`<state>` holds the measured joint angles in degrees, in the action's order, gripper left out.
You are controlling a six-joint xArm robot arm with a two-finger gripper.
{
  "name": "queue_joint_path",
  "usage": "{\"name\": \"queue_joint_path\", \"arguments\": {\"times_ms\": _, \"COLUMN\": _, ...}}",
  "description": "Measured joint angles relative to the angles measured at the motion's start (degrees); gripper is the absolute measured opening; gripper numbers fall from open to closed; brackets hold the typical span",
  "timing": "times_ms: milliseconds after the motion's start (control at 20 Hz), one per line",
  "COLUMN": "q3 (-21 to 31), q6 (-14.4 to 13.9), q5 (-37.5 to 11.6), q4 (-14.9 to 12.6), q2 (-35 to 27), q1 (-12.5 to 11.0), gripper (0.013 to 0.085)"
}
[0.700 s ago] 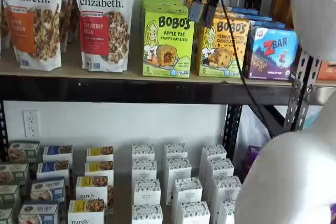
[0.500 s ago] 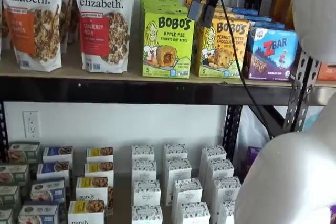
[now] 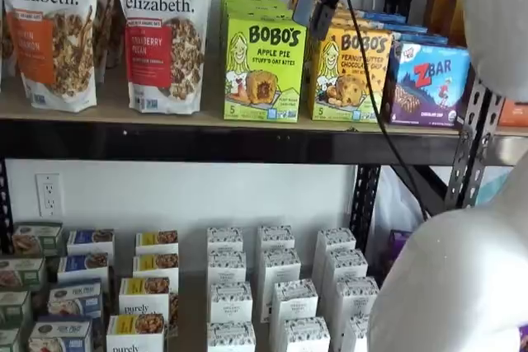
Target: Pick the green box on the top shelf, the fourth from the left
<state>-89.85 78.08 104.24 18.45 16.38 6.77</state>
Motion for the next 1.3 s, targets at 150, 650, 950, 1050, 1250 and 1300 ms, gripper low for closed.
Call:
{"name": "queue_joint_path", "arguments": {"times_ms": 150, "q3": 2.8, "q6": -0.2, "q5": -4.2, "q4": 0.2, "q2": 1.9, "q1": 0.4, "gripper": 0.085}}
{"name": "queue_joint_path", "arguments": {"times_ms": 650, "q3": 8.0, "q6": -1.2, "q5": -13.0, "q4": 1.2, "q2": 5.0, "q1": 1.9, "gripper": 0.085}}
{"name": "queue_joint_path", "arguments": {"times_ms": 950, "q3": 7.9, "q6": -1.3, "q5": -15.5, "q4": 1.5, "q2": 4.1, "q1": 2.2, "gripper": 0.085}}
{"name": "queue_joint_path", "arguments": {"times_ms": 1050, "q3": 7.3, "q6": -1.2, "q5": -15.8, "q4": 1.6, "q2": 3.4, "q1": 2.2, "gripper": 0.085}}
{"name": "queue_joint_path", "arguments": {"times_ms": 1250, "q3": 6.9, "q6": -1.0, "q5": -17.6, "q4": 1.4, "q2": 2.4, "q1": 2.2, "gripper": 0.085}}
{"name": "queue_joint_path", "arguments": {"times_ms": 1300, "q3": 6.9, "q6": -1.0, "q5": -18.0, "q4": 1.3, "q2": 2.2, "q1": 2.2, "gripper": 0.085}}
